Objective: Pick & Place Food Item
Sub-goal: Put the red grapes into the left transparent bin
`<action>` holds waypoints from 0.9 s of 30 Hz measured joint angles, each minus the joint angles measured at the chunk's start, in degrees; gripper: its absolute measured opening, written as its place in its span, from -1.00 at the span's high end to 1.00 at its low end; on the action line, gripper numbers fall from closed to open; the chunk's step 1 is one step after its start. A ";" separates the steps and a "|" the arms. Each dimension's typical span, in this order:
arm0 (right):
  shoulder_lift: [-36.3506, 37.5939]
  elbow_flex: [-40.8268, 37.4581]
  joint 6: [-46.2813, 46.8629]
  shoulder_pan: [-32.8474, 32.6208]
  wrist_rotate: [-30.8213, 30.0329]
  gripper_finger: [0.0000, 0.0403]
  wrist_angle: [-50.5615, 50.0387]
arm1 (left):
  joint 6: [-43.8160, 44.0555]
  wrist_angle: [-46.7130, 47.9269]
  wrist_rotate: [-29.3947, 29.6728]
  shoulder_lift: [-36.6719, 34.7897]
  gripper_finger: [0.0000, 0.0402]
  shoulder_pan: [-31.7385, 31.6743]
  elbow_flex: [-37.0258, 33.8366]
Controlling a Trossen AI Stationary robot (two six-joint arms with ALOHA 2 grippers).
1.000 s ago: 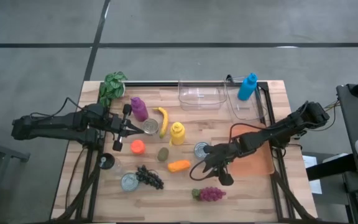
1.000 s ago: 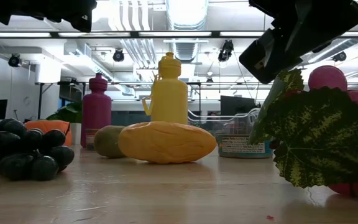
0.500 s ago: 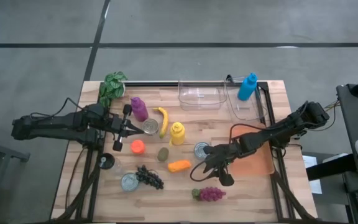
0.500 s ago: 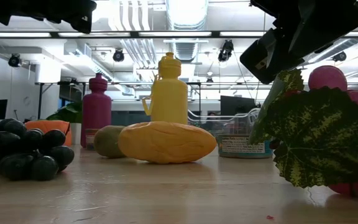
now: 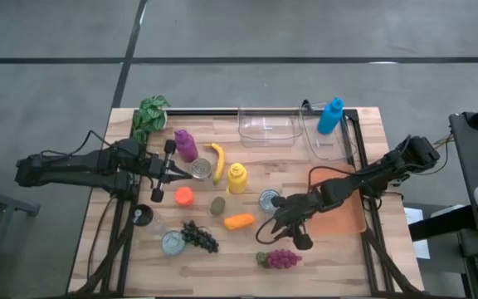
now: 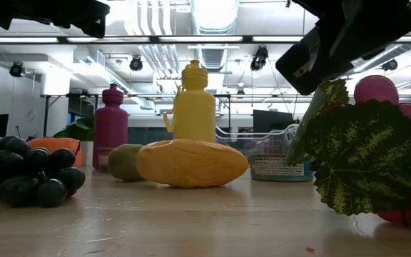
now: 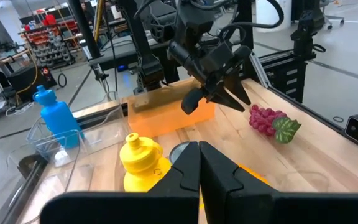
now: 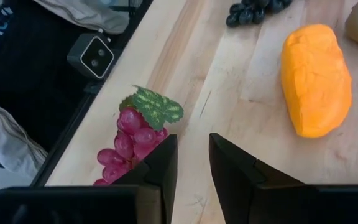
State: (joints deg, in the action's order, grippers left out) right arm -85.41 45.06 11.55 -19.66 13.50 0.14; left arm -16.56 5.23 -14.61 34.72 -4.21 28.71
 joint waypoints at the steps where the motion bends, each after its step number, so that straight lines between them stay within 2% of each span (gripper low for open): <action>1: 0.00 -0.10 0.02 0.00 -0.06 0.57 0.17 | 0.00 0.12 0.00 -0.01 0.99 0.00 0.00; 9: 0.00 -0.55 0.01 0.01 -1.70 0.49 0.22 | 0.01 0.59 0.00 0.00 0.99 0.00 -0.01; 21: 0.00 -0.57 0.04 -0.35 -1.68 0.25 0.56 | 0.00 0.61 0.00 0.00 0.99 0.00 0.00; 27: -3.72 -0.50 0.02 -2.78 -1.48 0.20 5.12 | -0.02 0.75 0.00 0.00 0.99 0.00 0.00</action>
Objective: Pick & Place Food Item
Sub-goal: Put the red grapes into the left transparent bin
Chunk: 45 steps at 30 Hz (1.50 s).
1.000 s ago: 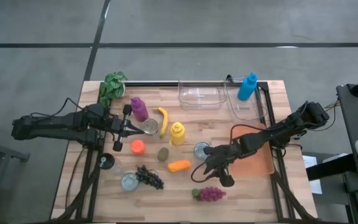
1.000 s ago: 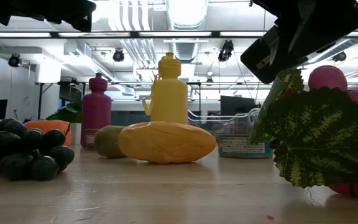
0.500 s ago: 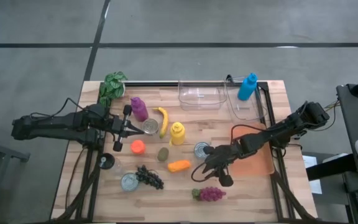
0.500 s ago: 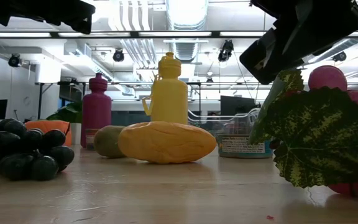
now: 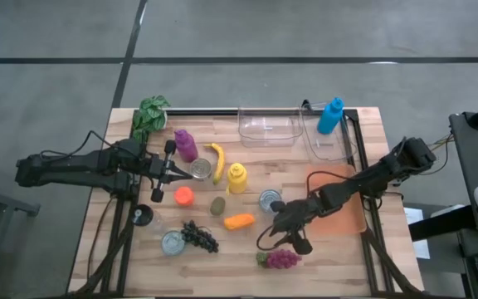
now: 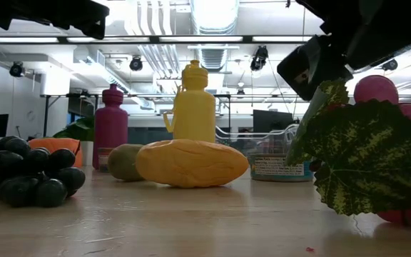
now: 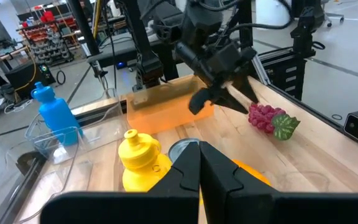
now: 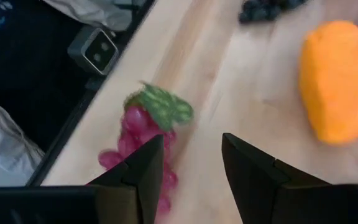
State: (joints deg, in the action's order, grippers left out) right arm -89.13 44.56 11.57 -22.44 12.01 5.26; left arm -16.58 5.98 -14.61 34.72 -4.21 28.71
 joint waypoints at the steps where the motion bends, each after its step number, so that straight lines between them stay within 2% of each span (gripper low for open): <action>1: -0.86 0.12 0.02 -0.34 0.04 0.21 1.26 | 0.01 0.06 0.00 0.00 0.99 0.00 0.00; 9: -7.26 2.16 3.10 -1.91 0.91 0.31 3.21 | -0.16 0.11 0.00 0.02 0.99 0.00 -0.02; 18: -12.32 5.71 5.40 -2.46 6.43 0.42 3.01 | -0.15 0.28 0.00 0.00 0.99 0.00 -0.02; 45: -10.72 5.68 10.99 -5.48 6.49 0.65 3.10 | -1.95 0.15 -0.02 0.37 0.95 0.04 -0.02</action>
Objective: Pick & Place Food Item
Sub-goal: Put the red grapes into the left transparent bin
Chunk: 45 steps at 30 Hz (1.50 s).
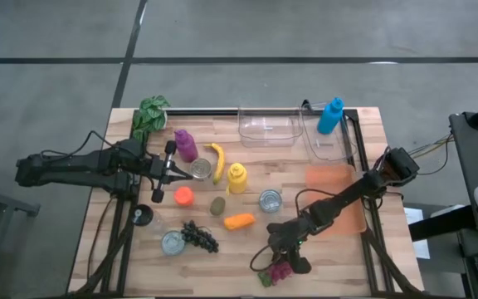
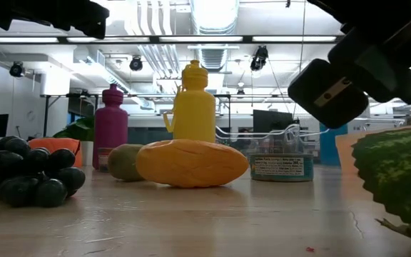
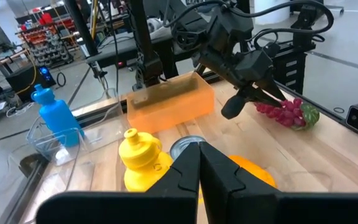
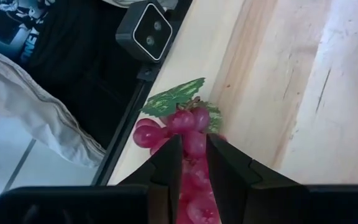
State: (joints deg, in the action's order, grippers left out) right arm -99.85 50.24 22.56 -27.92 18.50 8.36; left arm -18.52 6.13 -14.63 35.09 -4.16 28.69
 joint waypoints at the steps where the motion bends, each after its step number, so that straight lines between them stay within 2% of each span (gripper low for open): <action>1: 0.00 -0.02 0.01 0.00 0.00 0.65 0.00 | 0.02 0.00 0.00 0.00 0.95 0.00 0.00; 22: -0.02 -1.35 -0.13 0.04 -0.50 0.30 -2.37 | 0.28 0.02 0.01 0.00 0.95 0.00 0.00; 33: -0.02 -1.68 -0.01 0.04 -0.63 0.37 -4.86 | 0.28 0.12 0.01 0.00 0.95 0.00 0.00; 45: -0.02 -1.66 -0.02 0.04 -0.48 0.47 -1.65 | -0.84 0.13 0.00 0.00 0.95 0.00 0.00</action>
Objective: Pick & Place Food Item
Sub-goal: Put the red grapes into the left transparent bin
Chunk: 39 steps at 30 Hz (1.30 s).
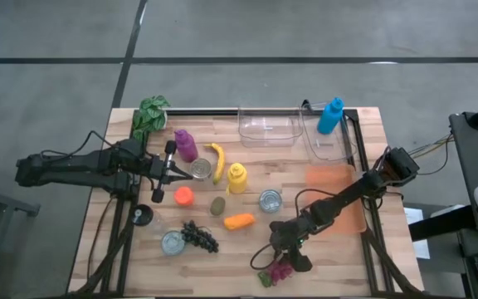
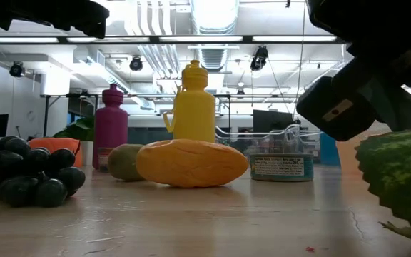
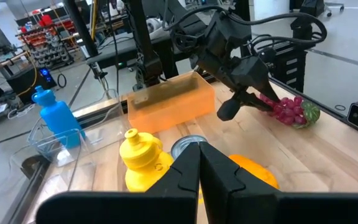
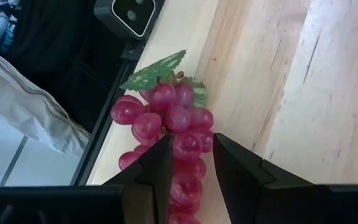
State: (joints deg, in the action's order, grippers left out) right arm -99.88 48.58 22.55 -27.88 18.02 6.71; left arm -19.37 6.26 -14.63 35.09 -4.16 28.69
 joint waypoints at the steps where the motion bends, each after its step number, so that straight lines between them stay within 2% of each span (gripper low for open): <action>1: 0.00 0.00 0.00 0.00 0.00 0.48 0.06 | -0.01 0.00 0.01 0.00 0.95 0.00 0.00; 10: -2.54 0.07 -0.17 0.00 0.10 0.48 4.85 | -0.18 0.12 0.02 0.02 0.95 0.00 0.00; 24: -3.54 0.04 3.87 -0.03 3.52 0.59 4.24 | -0.21 0.22 0.01 0.02 0.95 0.00 0.00; 33: -3.54 0.07 3.87 -0.11 3.61 0.59 3.40 | -0.26 0.24 0.01 0.02 0.95 0.00 0.00; 39: -3.52 0.07 3.56 -0.11 3.62 0.73 2.91 | -0.38 0.24 0.01 0.02 0.95 0.00 0.00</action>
State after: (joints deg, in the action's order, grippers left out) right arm -103.39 48.64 26.11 -27.99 21.64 9.62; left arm -19.75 6.50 -14.62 35.11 -4.16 28.69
